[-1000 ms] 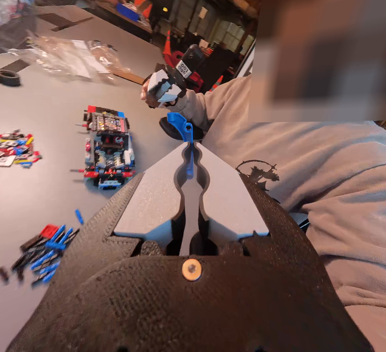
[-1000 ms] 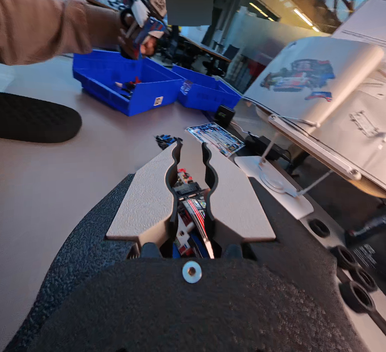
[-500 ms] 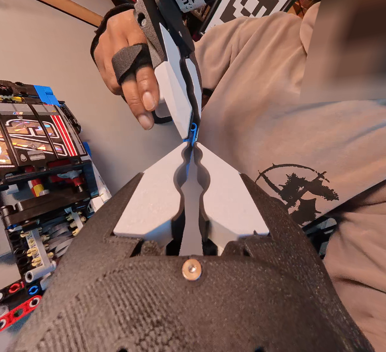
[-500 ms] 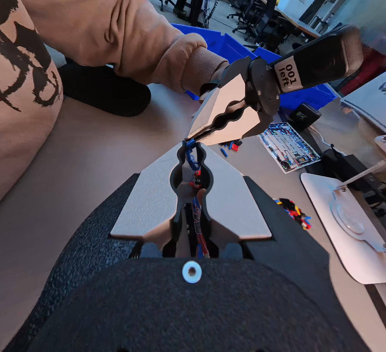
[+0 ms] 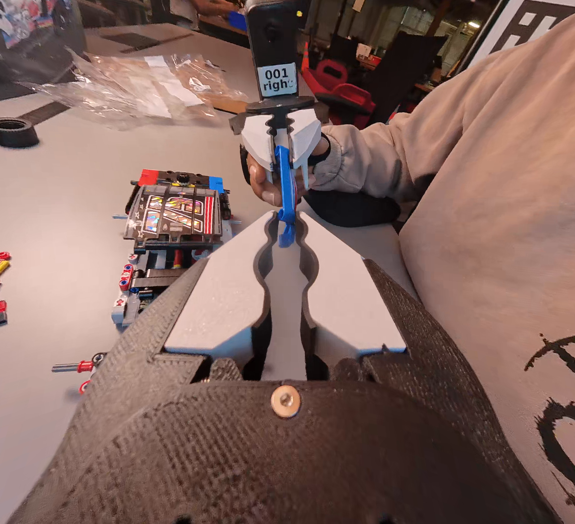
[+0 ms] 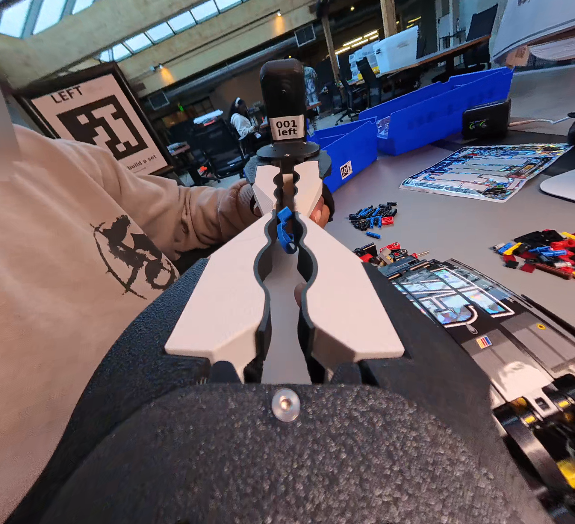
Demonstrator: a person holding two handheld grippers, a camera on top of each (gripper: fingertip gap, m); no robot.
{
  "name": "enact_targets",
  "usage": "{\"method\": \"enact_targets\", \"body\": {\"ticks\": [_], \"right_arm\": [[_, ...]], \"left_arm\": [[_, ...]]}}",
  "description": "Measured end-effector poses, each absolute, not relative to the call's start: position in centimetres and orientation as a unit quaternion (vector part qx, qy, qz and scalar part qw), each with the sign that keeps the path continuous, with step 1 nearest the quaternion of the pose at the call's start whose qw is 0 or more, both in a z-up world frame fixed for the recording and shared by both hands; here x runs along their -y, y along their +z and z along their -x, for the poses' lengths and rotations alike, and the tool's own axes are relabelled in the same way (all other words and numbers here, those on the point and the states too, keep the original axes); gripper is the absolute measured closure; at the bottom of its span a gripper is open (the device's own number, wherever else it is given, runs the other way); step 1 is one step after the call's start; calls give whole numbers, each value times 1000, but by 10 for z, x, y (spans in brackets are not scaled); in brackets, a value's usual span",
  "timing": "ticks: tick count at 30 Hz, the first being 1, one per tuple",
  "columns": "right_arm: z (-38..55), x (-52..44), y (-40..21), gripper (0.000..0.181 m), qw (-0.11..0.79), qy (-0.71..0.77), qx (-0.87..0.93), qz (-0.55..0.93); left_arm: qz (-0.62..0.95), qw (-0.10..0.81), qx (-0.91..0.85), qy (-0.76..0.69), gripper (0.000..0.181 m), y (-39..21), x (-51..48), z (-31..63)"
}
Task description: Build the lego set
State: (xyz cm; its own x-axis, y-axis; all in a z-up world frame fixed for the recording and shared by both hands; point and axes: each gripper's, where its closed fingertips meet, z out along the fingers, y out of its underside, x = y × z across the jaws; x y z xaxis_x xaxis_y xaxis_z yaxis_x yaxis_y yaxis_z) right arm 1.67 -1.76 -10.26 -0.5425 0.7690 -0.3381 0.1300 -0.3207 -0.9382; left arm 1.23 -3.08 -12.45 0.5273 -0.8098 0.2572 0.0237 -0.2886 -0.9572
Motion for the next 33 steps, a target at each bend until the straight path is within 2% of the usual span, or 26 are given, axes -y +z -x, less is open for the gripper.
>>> {"method": "enact_targets", "body": {"ticks": [4,8,14,18,22,26,33], "right_arm": [[-12,11,-107,175,215,700,515,446],[-13,9,-119,174,220,667,550,452],[-21,6,-140,151,354,499,692,383],[-24,14,-145,140,404,419,742,331],[-22,19,-170,144,424,327,792,293],[-22,19,-189,161,424,295,810,279],[-18,15,-191,162,432,314,795,287]], "left_arm": [[709,521,-259,-398,173,-124,26,-5],[724,473,-224,-449,174,-134,27,-6],[750,391,-180,-503,174,-159,30,-9],[770,357,-178,-498,174,-172,33,-14],[777,345,-188,-491,174,-180,34,-20],[783,341,-192,-484,174,-184,36,-21],[784,363,-199,-462,173,-186,31,-16]]}}
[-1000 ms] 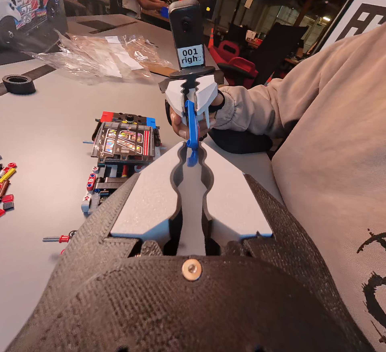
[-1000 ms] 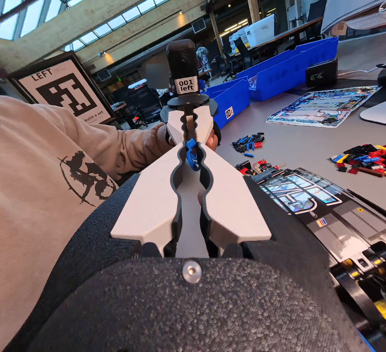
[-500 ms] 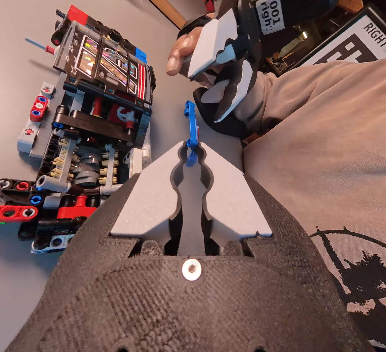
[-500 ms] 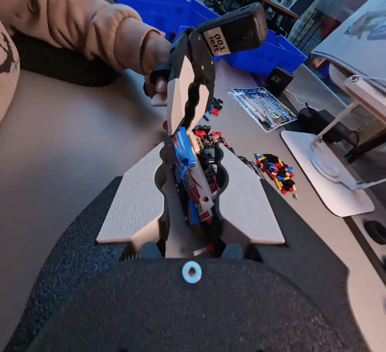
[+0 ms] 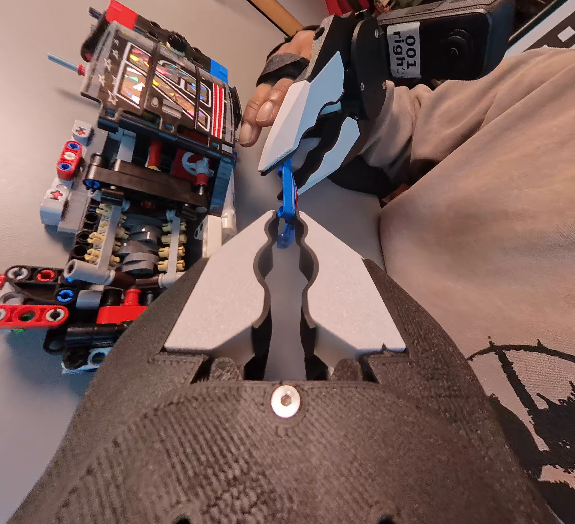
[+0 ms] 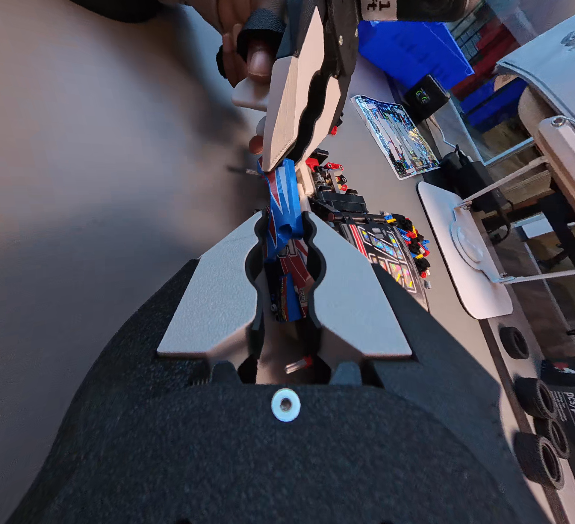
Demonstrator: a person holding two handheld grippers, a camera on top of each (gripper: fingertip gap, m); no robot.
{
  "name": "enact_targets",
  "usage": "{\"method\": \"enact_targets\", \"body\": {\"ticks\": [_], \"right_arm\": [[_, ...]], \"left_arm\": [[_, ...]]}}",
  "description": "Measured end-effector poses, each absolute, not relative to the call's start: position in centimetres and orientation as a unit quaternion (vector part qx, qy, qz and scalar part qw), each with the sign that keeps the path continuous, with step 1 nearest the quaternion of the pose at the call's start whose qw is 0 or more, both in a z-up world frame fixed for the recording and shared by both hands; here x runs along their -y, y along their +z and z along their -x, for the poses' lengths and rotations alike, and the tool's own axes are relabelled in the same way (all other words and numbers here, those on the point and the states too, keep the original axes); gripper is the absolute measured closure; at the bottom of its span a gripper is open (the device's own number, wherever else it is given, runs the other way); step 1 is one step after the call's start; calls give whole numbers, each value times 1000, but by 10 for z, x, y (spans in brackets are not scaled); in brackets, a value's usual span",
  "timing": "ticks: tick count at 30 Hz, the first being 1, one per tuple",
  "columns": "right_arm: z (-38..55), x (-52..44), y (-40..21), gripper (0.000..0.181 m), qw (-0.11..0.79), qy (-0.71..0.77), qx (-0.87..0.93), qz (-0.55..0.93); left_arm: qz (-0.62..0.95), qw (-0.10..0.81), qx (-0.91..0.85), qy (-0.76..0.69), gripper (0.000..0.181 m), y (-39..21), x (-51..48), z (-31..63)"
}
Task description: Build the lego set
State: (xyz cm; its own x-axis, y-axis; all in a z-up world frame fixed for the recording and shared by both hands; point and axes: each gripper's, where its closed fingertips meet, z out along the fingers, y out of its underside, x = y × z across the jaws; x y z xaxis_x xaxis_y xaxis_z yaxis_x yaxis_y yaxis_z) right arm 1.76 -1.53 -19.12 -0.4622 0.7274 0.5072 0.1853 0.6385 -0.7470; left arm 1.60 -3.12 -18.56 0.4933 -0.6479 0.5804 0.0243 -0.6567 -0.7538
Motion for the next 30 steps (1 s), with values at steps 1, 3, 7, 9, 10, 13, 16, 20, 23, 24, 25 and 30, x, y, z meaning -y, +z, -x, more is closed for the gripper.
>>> {"method": "enact_targets", "body": {"ticks": [1,3,7,9,10,13,16,20,23,24,25,30], "right_arm": [[-17,14,-189,162,433,324,788,293],[-17,11,-185,162,434,342,777,303],[-25,12,-181,162,388,385,771,327],[-37,18,-184,162,327,404,785,337],[-45,20,-190,162,287,403,797,347],[-67,17,-225,161,195,336,839,380],[-76,12,-248,161,163,276,862,392],[-72,7,-241,157,189,267,861,390],[-61,6,-200,153,232,322,837,377],[-52,3,-177,154,261,345,823,368],[-40,-1,-150,153,298,368,804,359],[45,-71,-34,166,517,369,676,372]], "left_arm": [[782,375,-198,-457,173,-184,29,-14],[774,400,-201,-448,174,-179,25,-9],[762,460,-218,-401,172,-165,19,2],[755,487,-227,-376,170,-156,18,7],[755,501,-225,-359,168,-154,16,12],[765,538,-210,-284,159,-153,4,33],[769,568,-187,-225,151,-153,-6,53],[761,604,-150,-185,146,-144,-13,70],[750,630,-123,-159,146,-133,-15,85],[745,640,-114,-154,146,-129,-15,89],[739,649,-104,-149,146,-125,-16,94],[711,693,-75,-88,147,-116,-15,119]]}}
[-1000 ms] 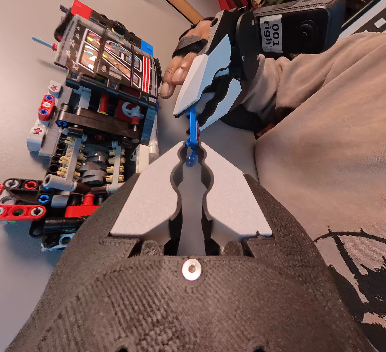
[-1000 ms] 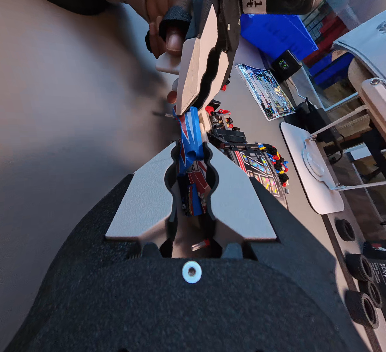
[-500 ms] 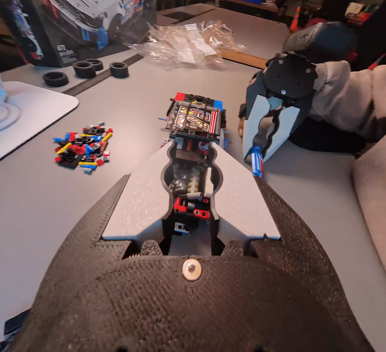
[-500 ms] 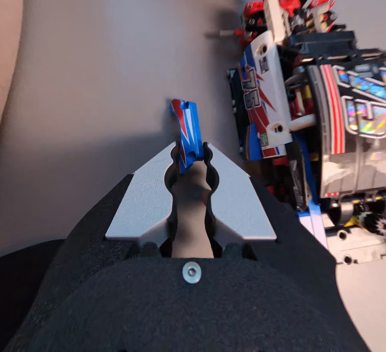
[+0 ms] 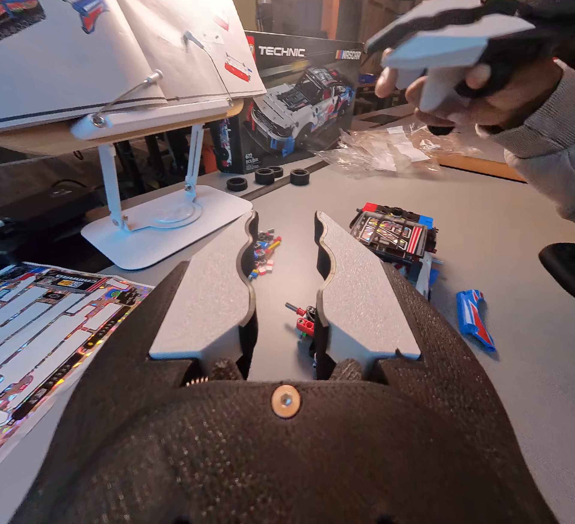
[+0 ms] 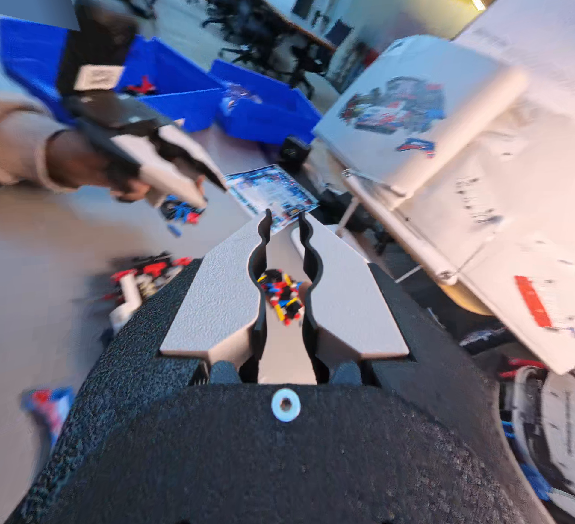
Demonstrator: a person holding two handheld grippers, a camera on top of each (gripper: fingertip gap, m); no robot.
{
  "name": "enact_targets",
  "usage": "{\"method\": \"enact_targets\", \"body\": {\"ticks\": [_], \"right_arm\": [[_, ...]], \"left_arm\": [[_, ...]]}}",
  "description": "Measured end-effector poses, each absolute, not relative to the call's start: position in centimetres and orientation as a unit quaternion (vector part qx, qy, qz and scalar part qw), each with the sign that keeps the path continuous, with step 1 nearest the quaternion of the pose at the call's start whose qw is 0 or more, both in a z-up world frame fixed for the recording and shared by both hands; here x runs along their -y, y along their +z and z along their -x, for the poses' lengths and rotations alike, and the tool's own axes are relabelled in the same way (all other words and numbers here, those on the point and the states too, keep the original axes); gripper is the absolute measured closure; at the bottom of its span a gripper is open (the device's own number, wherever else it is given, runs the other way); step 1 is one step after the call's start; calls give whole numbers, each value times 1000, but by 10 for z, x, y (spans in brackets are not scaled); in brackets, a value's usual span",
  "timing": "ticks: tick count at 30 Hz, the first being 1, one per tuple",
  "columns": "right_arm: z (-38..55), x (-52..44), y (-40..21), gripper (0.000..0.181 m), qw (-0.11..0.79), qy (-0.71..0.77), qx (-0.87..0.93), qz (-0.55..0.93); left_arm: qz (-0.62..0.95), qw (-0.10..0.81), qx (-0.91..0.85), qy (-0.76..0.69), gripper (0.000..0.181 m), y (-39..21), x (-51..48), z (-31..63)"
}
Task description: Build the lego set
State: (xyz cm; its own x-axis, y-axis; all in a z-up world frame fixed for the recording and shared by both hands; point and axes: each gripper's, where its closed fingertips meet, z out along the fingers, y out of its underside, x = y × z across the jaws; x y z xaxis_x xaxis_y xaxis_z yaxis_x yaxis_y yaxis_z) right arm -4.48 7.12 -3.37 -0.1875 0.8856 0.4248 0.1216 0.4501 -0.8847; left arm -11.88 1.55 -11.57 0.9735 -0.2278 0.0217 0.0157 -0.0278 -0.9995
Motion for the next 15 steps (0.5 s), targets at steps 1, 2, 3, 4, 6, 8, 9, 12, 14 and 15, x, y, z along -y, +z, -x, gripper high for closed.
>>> {"method": "enact_targets", "body": {"ticks": [1,2,3,4,6,8,9,12,14,15], "right_arm": [[64,-86,-21,168,538,365,654,387],[85,-101,-10,169,556,361,632,401],[105,-114,-2,171,573,355,613,413],[126,-127,3,173,590,347,595,421],[167,-145,5,172,609,339,573,432],[202,-155,2,172,624,331,562,430],[216,-159,0,175,628,332,554,434],[246,-173,-5,179,618,356,516,474],[256,-179,-5,181,618,366,498,485],[260,-182,-6,181,618,362,498,489]], "left_arm": [[710,697,-68,-75,147,-117,-16,123],[710,698,-62,-63,145,-118,-17,126],[710,700,-60,-49,144,-119,-17,129],[710,701,-62,-38,144,-120,-18,130],[710,700,-73,-21,144,-122,-18,128],[710,699,-83,-10,146,-125,-18,125],[707,701,-90,-4,148,-124,-17,123],[695,711,-107,13,151,-120,-15,119],[687,717,-117,19,151,-116,-14,117],[685,718,-120,23,152,-115,-14,116]]}}
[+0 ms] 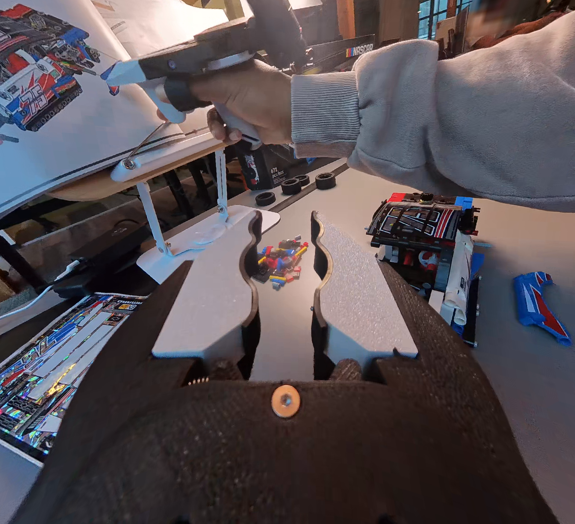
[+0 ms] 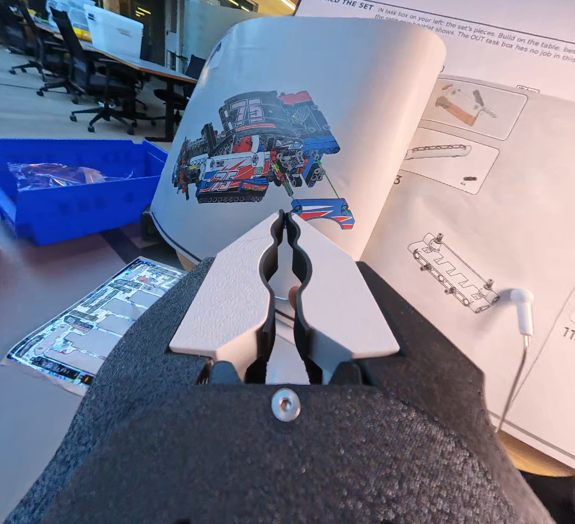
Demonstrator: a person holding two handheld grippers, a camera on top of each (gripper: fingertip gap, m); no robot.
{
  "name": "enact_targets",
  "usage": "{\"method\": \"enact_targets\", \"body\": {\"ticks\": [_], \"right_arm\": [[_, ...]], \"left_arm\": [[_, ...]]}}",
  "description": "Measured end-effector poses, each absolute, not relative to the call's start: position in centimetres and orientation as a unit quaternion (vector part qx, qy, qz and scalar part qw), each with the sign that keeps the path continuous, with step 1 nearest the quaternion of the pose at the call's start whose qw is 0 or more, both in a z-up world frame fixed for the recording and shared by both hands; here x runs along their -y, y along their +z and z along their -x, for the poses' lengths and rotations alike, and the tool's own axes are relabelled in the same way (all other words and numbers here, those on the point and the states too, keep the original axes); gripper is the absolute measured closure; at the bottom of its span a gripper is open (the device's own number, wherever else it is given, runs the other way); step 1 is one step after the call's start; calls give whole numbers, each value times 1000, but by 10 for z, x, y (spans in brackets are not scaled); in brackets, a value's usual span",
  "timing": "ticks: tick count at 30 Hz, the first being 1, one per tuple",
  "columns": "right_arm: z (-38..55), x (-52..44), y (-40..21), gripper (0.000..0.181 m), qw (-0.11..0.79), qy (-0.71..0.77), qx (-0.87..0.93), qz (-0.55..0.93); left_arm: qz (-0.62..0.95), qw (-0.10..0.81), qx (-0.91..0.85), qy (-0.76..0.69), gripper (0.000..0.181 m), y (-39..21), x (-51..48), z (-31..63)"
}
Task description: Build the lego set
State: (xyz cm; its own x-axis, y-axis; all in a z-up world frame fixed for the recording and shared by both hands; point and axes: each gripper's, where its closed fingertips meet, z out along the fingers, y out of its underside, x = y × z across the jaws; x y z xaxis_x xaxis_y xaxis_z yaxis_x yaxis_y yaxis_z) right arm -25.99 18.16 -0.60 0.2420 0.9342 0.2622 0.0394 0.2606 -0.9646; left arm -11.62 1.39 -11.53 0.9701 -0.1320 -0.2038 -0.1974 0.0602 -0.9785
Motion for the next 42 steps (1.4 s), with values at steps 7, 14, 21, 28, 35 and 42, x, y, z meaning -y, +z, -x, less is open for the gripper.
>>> {"method": "enact_targets", "body": {"ticks": [7,14,21,28,35,42], "right_arm": [[261,-189,-4,181,616,368,490,496],[246,-219,8,181,611,388,453,521],[251,-201,15,181,615,391,477,492],[268,-176,11,181,592,402,490,498],[271,-173,-6,181,603,383,489,501],[266,-174,-9,181,613,387,480,494]], "left_arm": [[690,714,-117,33,152,-118,-16,120],[694,714,-92,20,151,-118,-17,126],[692,716,-89,11,151,-116,-17,122],[696,716,-33,-44,151,-117,-17,134],[688,725,-11,-37,149,-111,-15,150],[687,726,-22,-29,149,-112,-16,149]]}}
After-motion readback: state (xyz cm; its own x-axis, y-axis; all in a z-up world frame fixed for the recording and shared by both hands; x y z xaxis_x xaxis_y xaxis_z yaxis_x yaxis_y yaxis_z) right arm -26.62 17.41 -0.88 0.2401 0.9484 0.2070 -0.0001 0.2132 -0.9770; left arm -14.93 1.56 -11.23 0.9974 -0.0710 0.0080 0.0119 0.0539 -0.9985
